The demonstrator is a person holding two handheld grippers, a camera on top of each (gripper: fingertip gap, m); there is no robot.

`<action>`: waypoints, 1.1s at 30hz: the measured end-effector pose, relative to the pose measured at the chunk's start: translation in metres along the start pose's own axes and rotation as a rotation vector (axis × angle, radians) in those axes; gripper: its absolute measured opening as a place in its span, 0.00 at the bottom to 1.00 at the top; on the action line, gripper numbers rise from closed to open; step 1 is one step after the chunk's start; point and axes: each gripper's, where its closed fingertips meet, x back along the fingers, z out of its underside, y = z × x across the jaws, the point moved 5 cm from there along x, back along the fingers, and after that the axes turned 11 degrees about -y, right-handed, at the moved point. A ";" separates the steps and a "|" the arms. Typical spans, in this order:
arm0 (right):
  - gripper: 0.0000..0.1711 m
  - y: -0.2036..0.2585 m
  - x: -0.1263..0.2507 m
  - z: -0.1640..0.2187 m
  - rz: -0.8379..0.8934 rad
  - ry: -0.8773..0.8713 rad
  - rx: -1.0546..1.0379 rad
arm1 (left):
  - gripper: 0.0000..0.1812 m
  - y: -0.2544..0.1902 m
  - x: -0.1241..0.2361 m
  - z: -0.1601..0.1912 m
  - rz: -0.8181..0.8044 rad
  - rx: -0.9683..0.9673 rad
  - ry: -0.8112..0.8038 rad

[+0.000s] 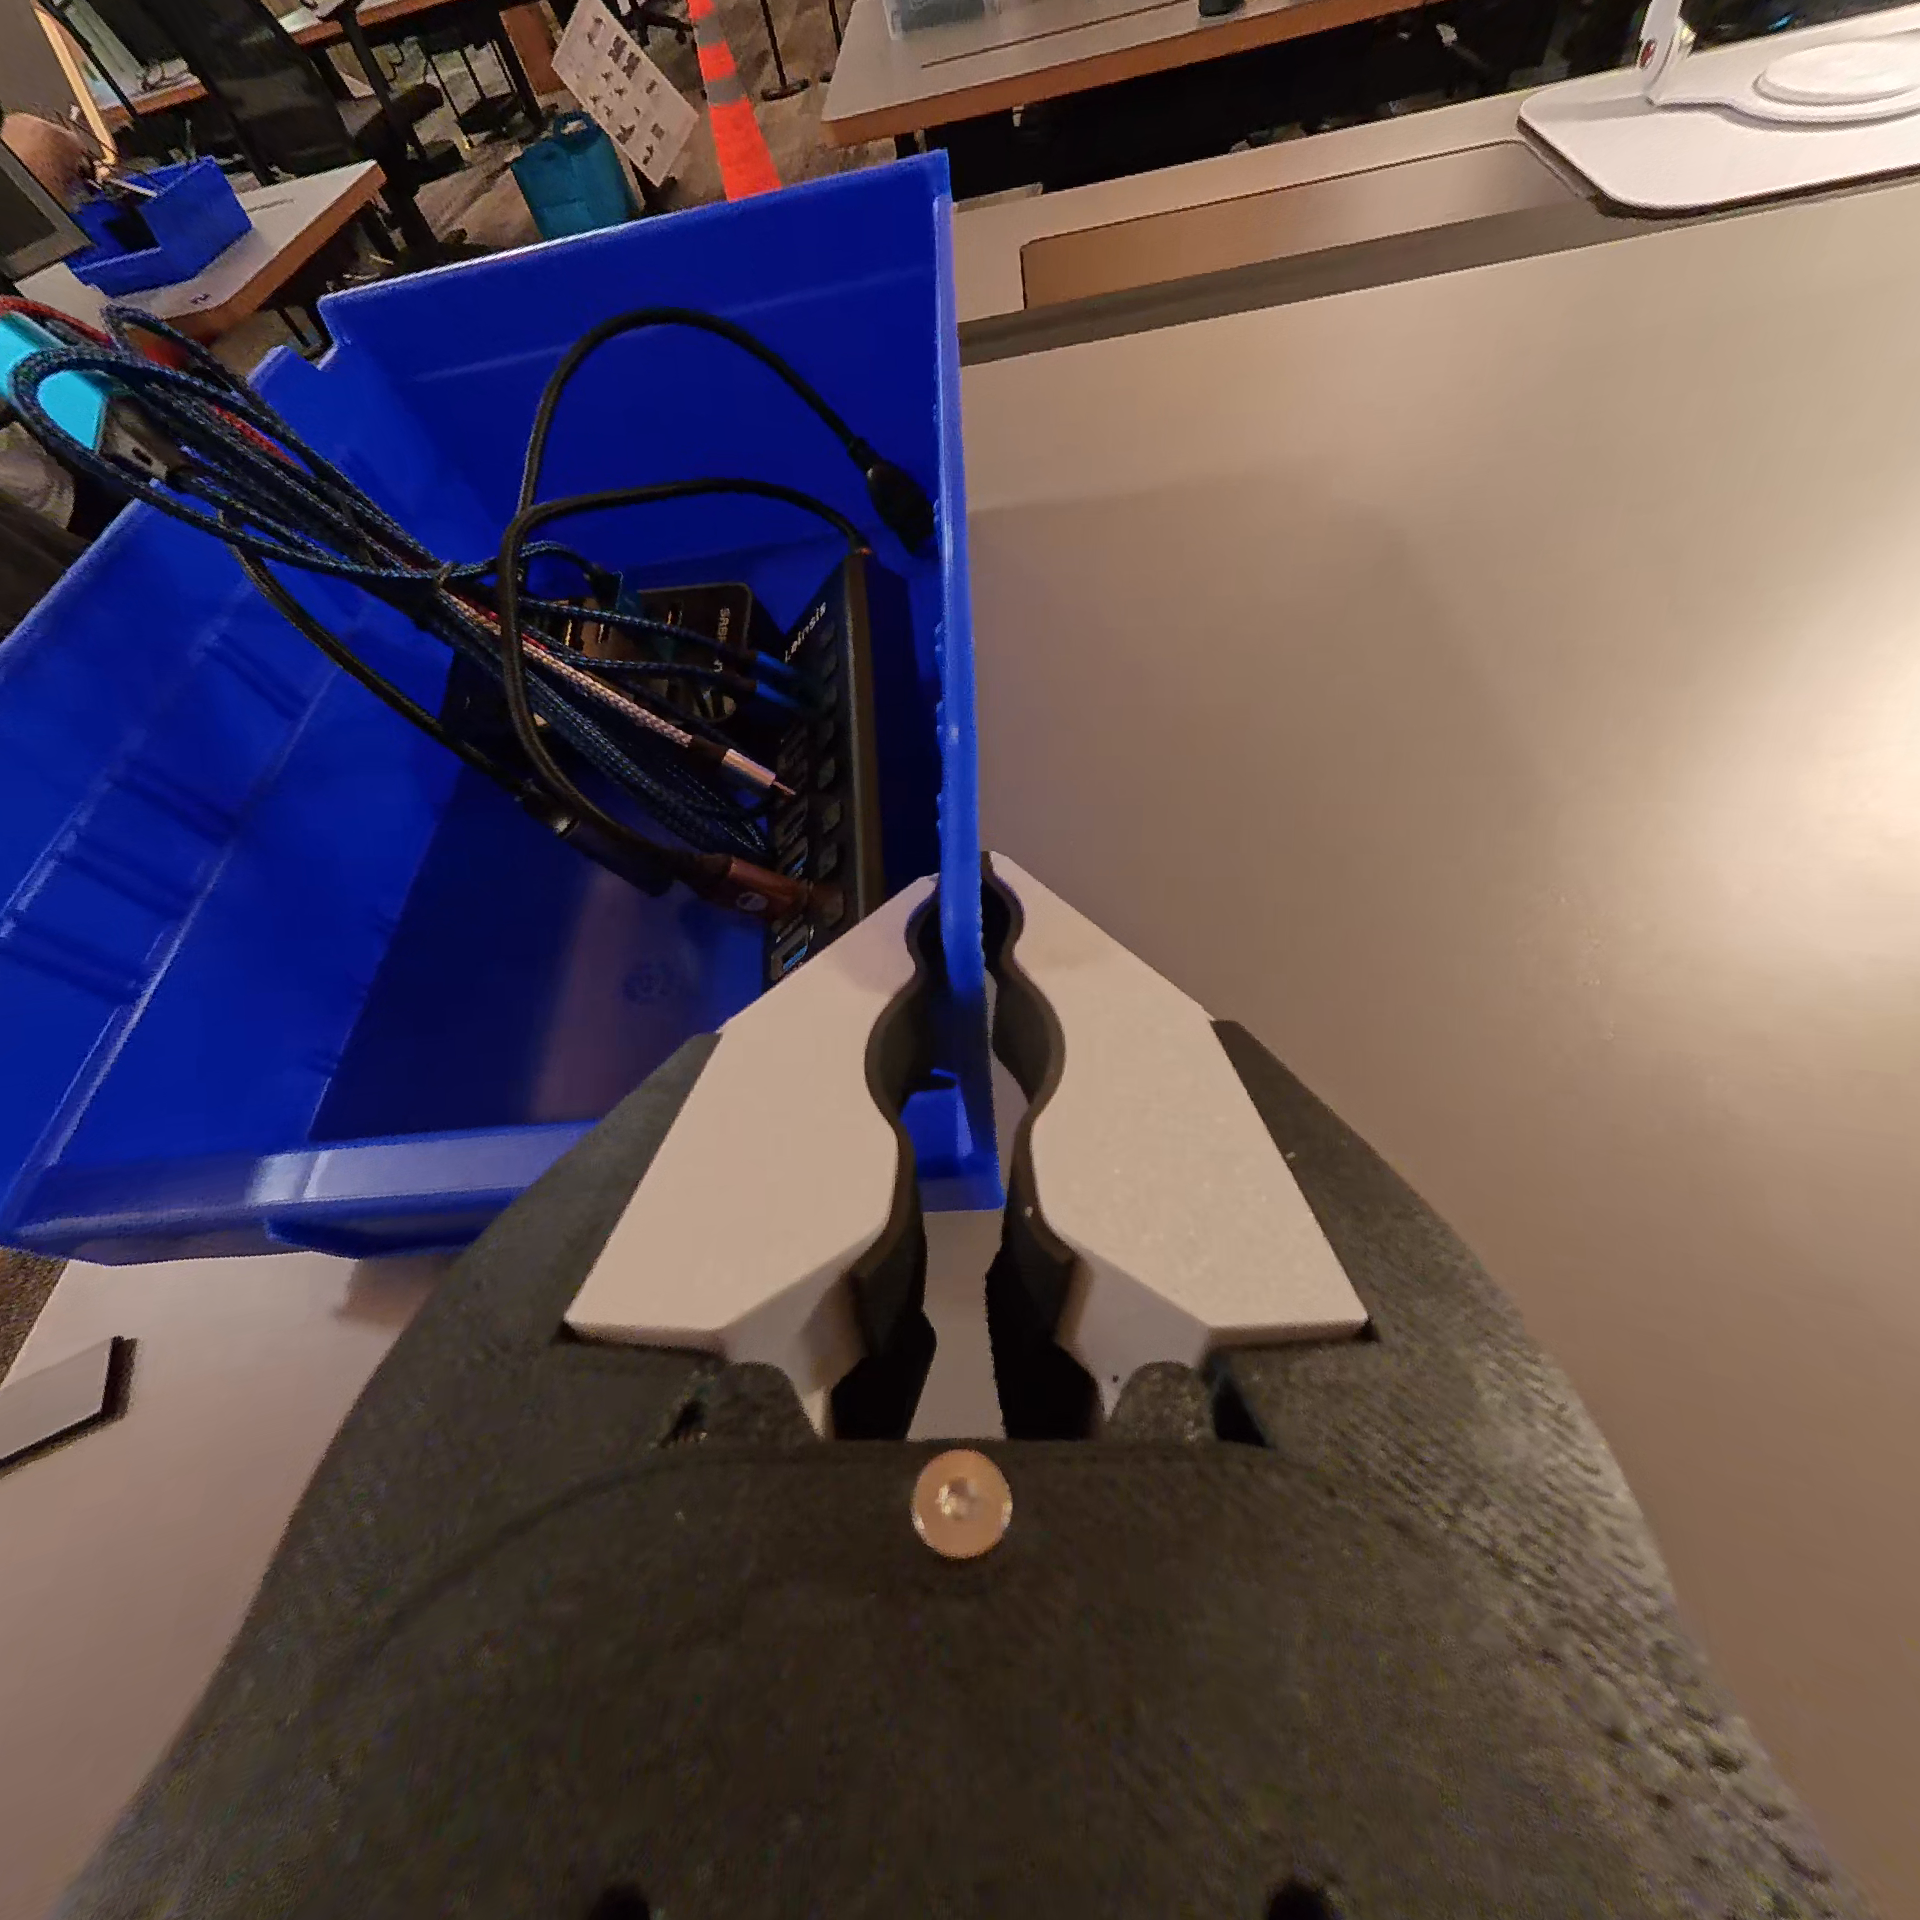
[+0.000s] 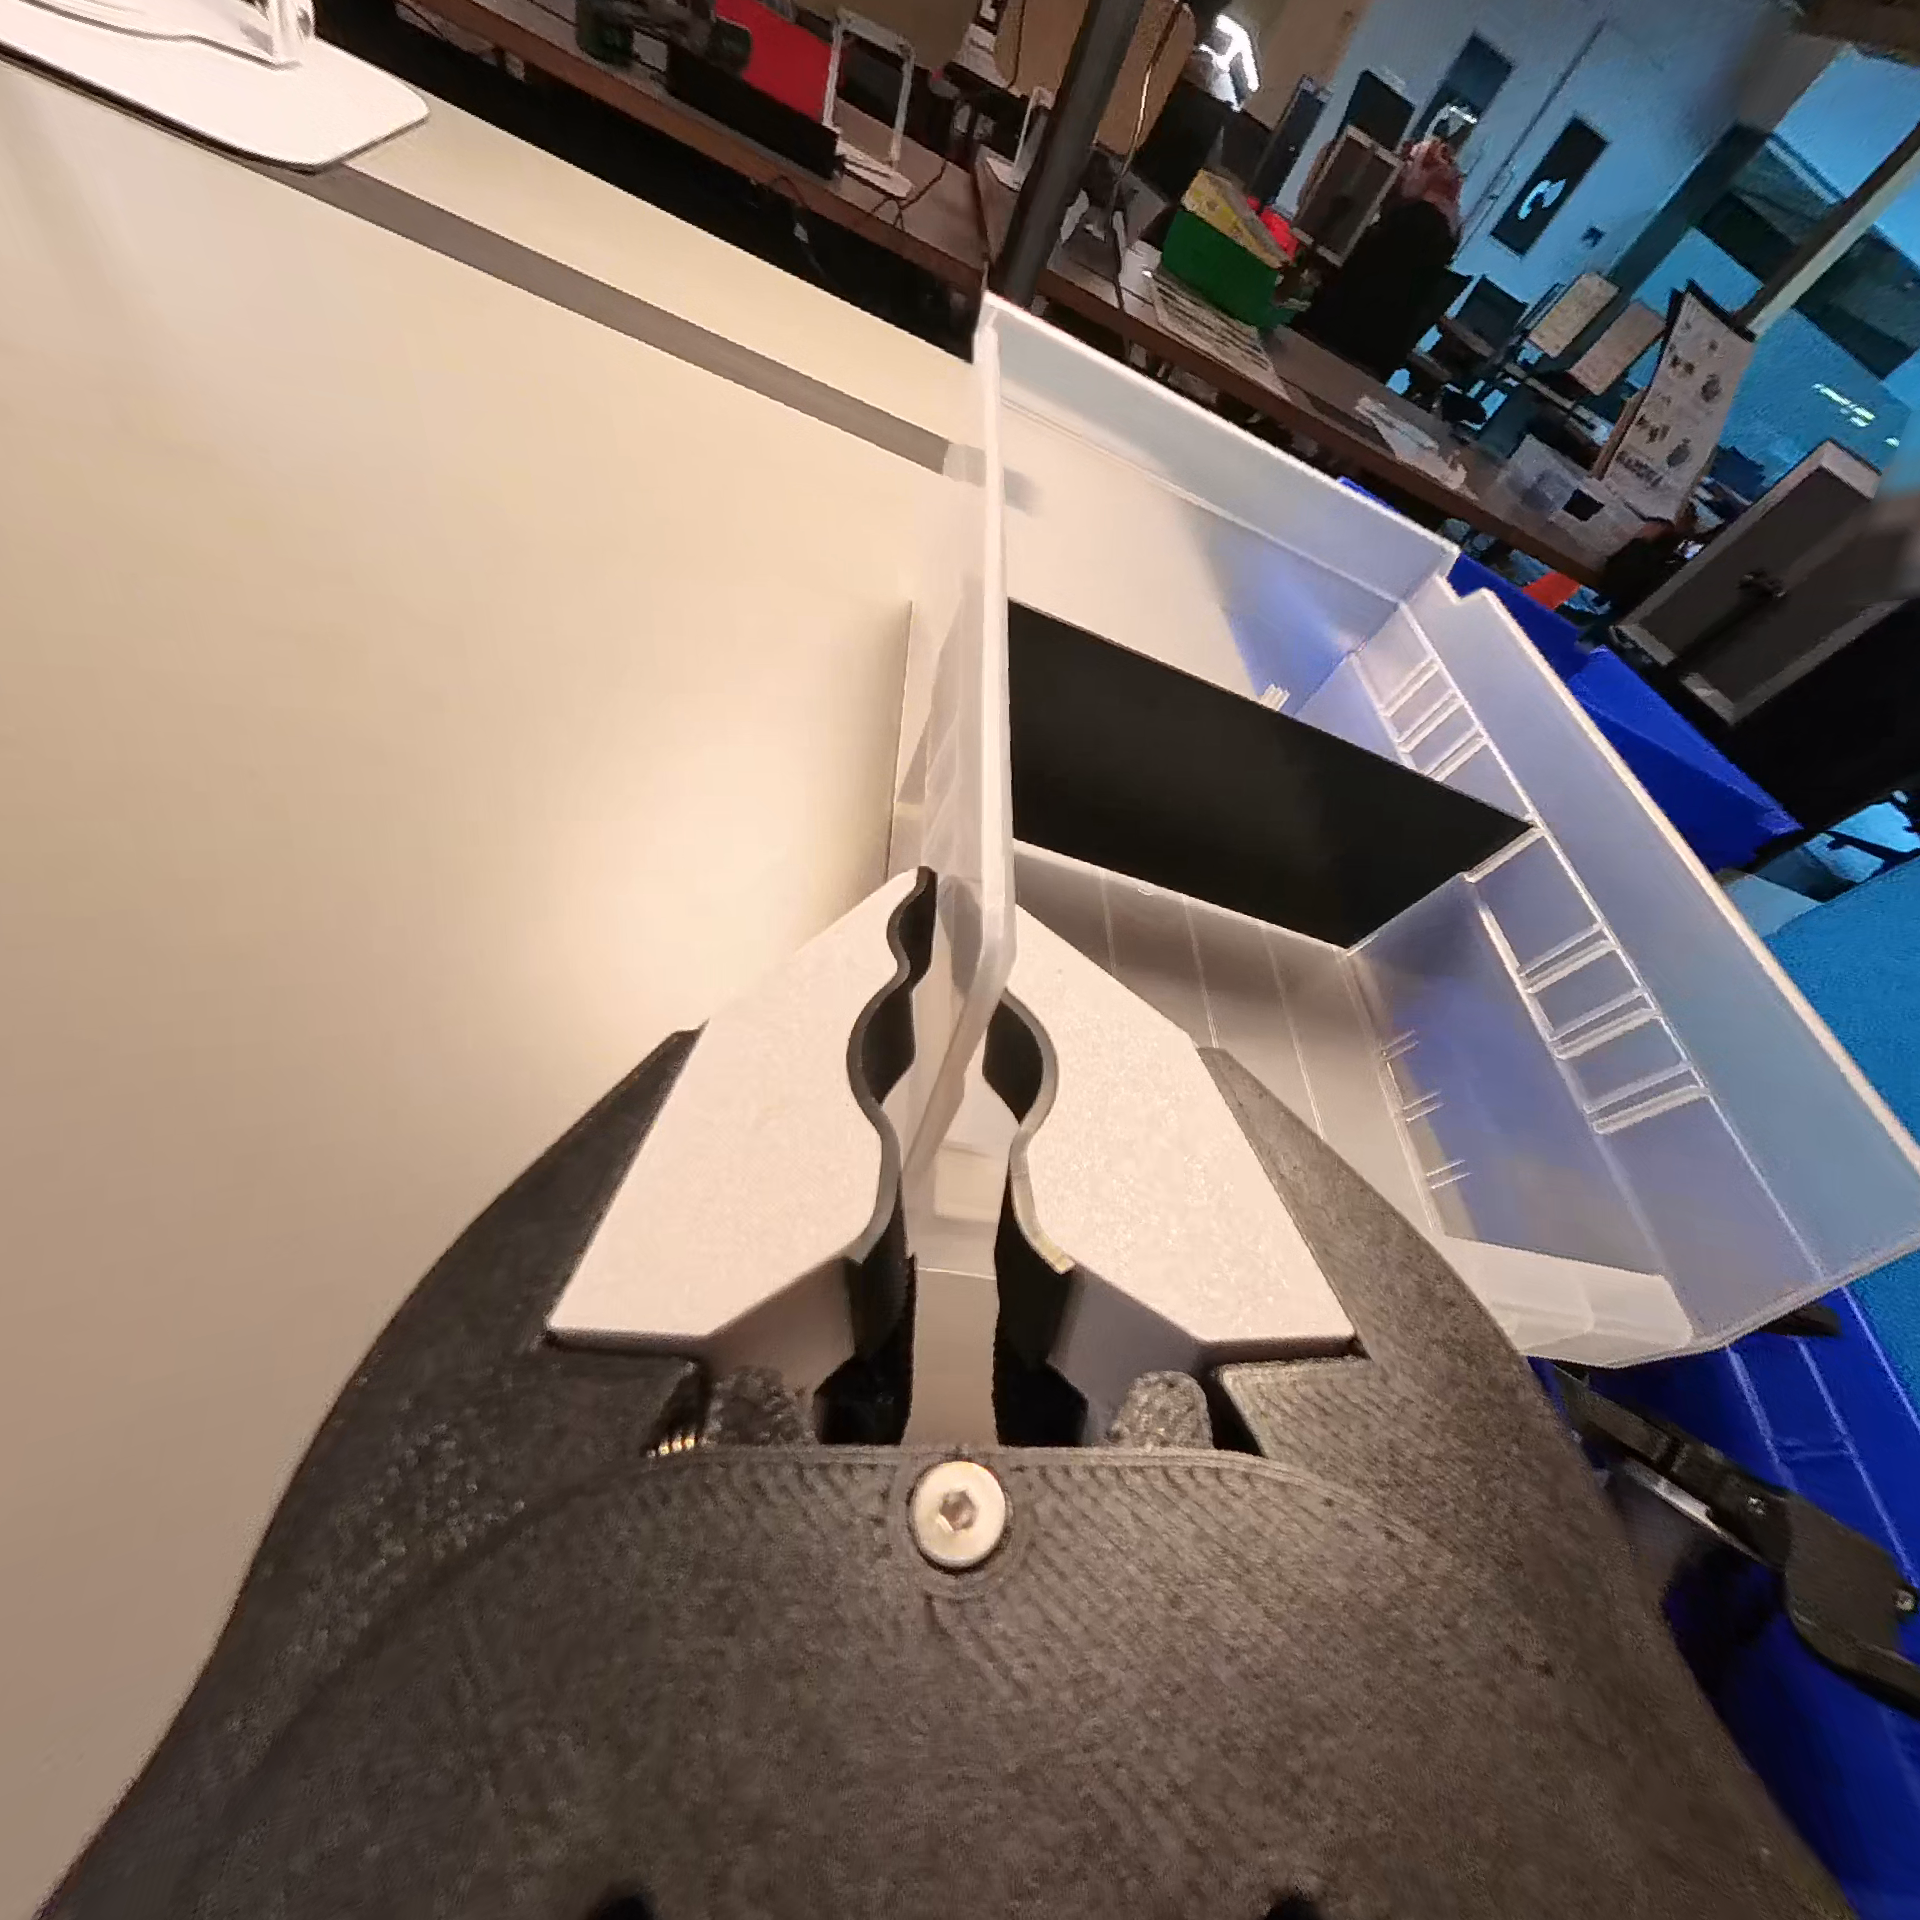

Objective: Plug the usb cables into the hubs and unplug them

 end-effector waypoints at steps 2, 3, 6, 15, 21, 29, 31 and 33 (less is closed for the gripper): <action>0.02 -0.003 -0.001 0.001 -0.024 -0.008 -0.009 | 0.03 0.000 0.000 0.000 0.009 0.001 -0.001; 0.02 -0.005 -0.001 0.002 -0.035 -0.011 -0.012 | 0.03 0.001 0.000 0.000 0.013 0.000 0.000; 0.02 -0.006 -0.001 0.002 -0.038 -0.011 -0.014 | 0.03 0.000 0.000 0.000 0.012 0.000 -0.002; 0.02 -0.004 0.000 0.002 -0.025 -0.011 -0.002 | 0.03 0.000 0.001 0.001 0.017 0.001 -0.009; 0.05 -0.005 0.011 0.004 -0.023 0.017 0.001 | 0.07 -0.003 0.006 0.001 0.036 -0.041 -0.007; 0.13 -0.009 0.051 -0.017 0.019 0.071 0.070 | 0.12 -0.003 0.036 -0.028 0.040 -0.056 -0.098; 0.13 -0.011 0.060 -0.030 0.032 0.055 0.085 | 0.12 -0.004 0.044 -0.041 0.050 -0.056 -0.132; 0.13 -0.009 0.068 -0.047 0.019 0.015 0.082 | 0.12 -0.005 0.051 -0.053 0.062 -0.063 -0.159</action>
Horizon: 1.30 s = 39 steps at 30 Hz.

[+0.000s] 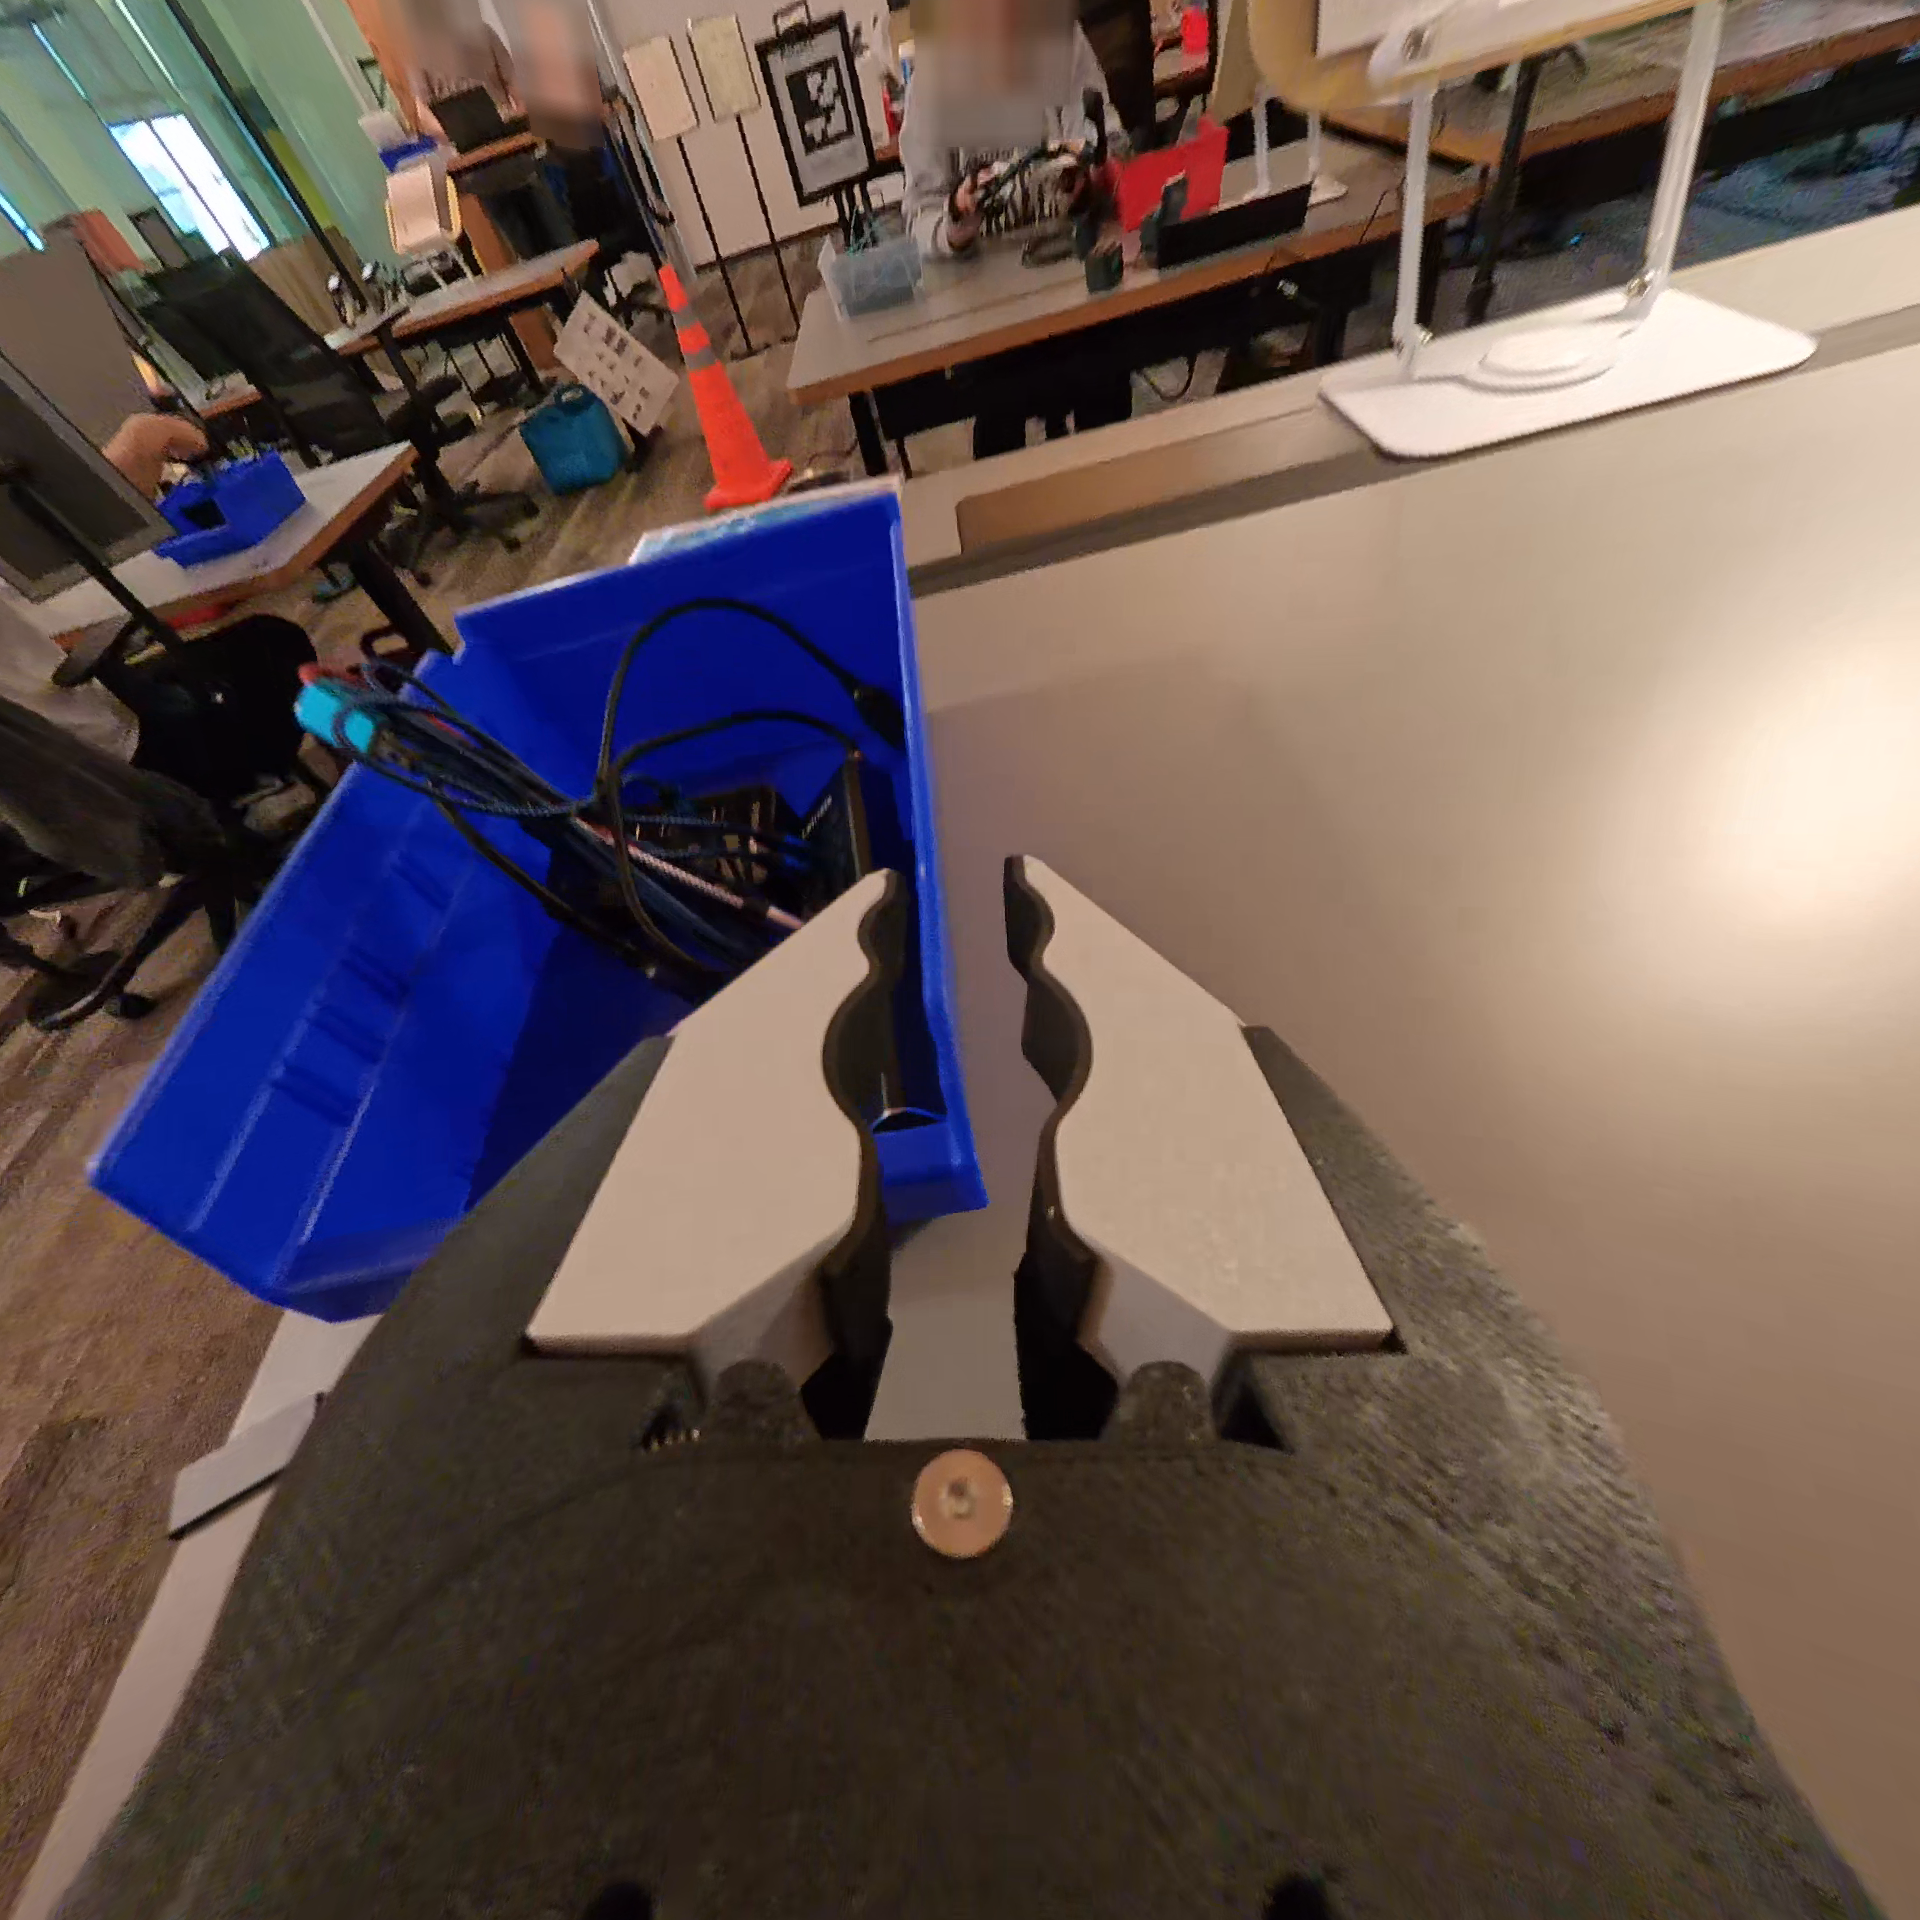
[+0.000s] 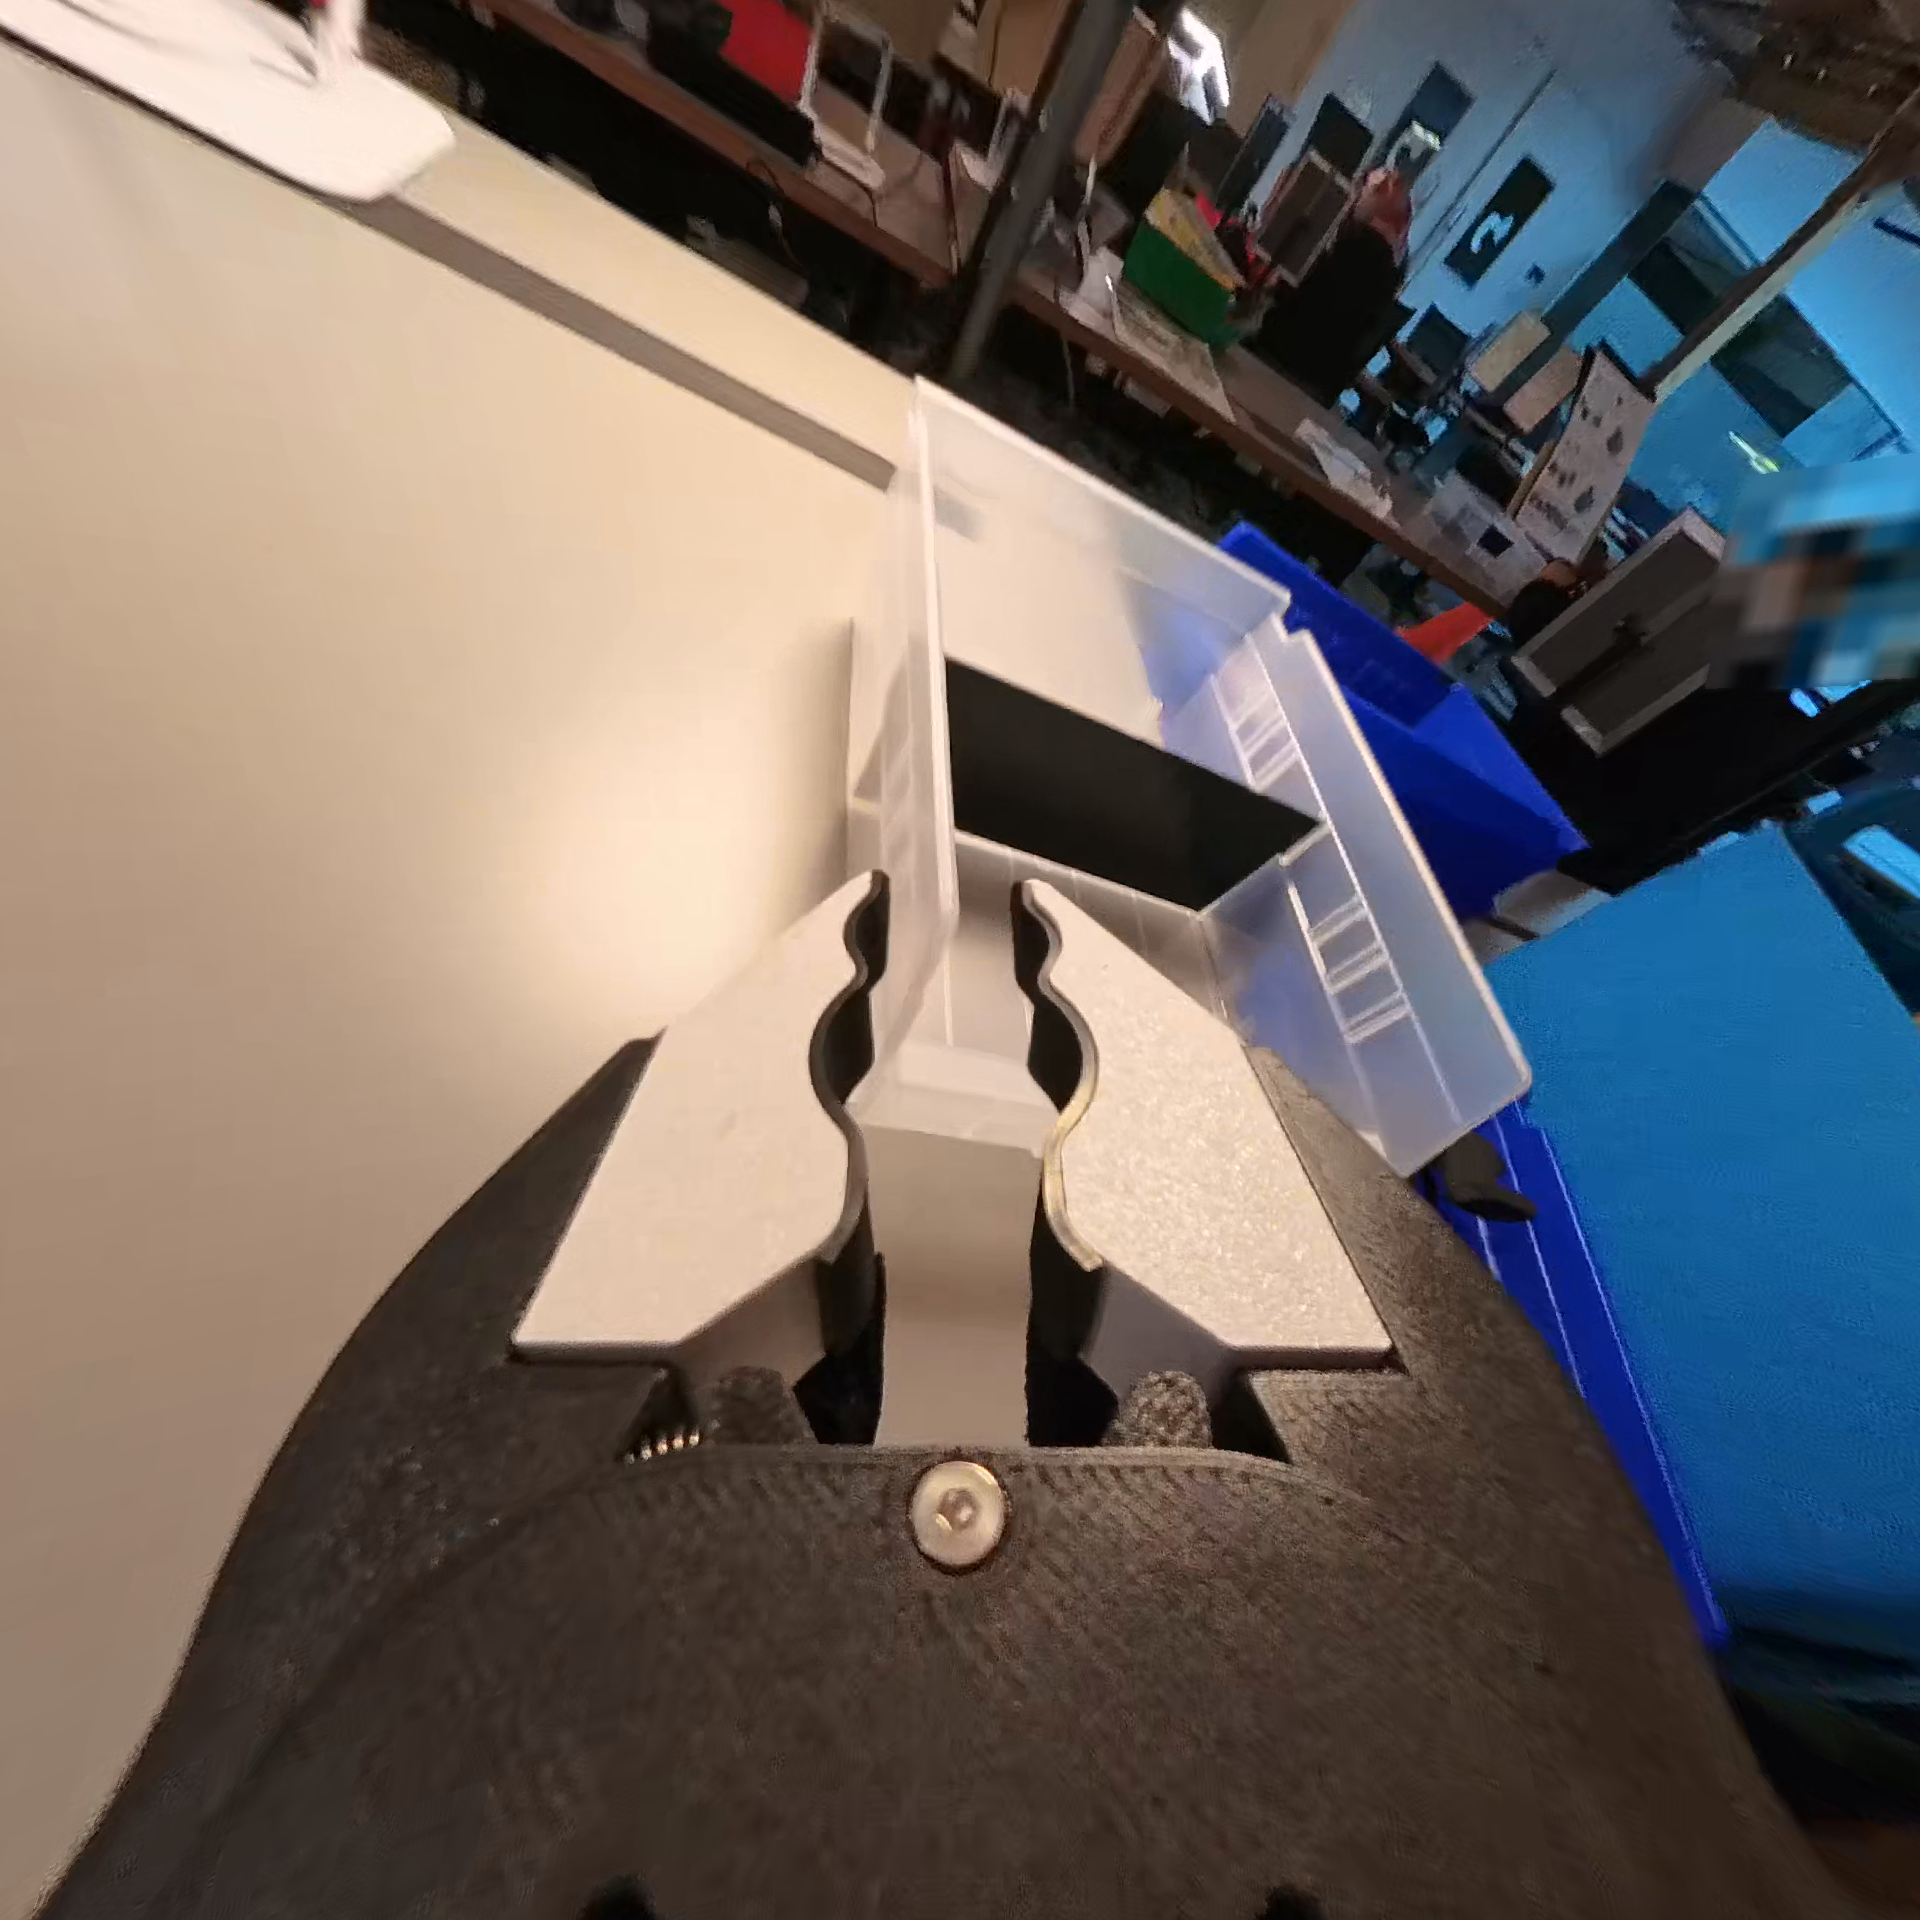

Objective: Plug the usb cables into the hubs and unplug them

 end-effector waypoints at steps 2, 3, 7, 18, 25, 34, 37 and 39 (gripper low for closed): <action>0.13 0.008 0.005 -0.020 -0.051 -0.061 -0.025 | 0.12 -0.002 0.002 -0.011 0.016 -0.006 -0.021; 0.13 0.016 0.006 -0.030 -0.094 -0.094 -0.043 | 0.12 -0.003 0.002 -0.015 0.025 -0.008 -0.029; 0.14 0.066 -0.008 -0.052 -0.305 -0.157 -0.088 | 0.13 -0.003 -0.005 -0.023 0.048 0.005 -0.030; 0.16 0.182 -0.065 0.010 -0.718 0.128 -0.036 | 0.25 0.052 -0.015 -0.025 -0.024 0.086 0.100; 0.15 0.187 -0.065 0.008 -0.739 0.111 -0.005 | 0.33 0.098 -0.047 0.006 -0.046 0.242 0.272; 0.14 0.188 -0.063 0.008 -0.747 0.101 0.009 | 0.43 0.130 -0.111 0.052 -0.151 0.490 0.418; 0.14 0.189 -0.062 0.008 -0.747 0.100 0.012 | 0.45 0.125 -0.126 0.065 -0.132 0.505 0.486; 0.14 0.189 -0.062 0.008 -0.748 0.100 0.011 | 0.43 0.124 -0.133 0.072 -0.133 0.503 0.509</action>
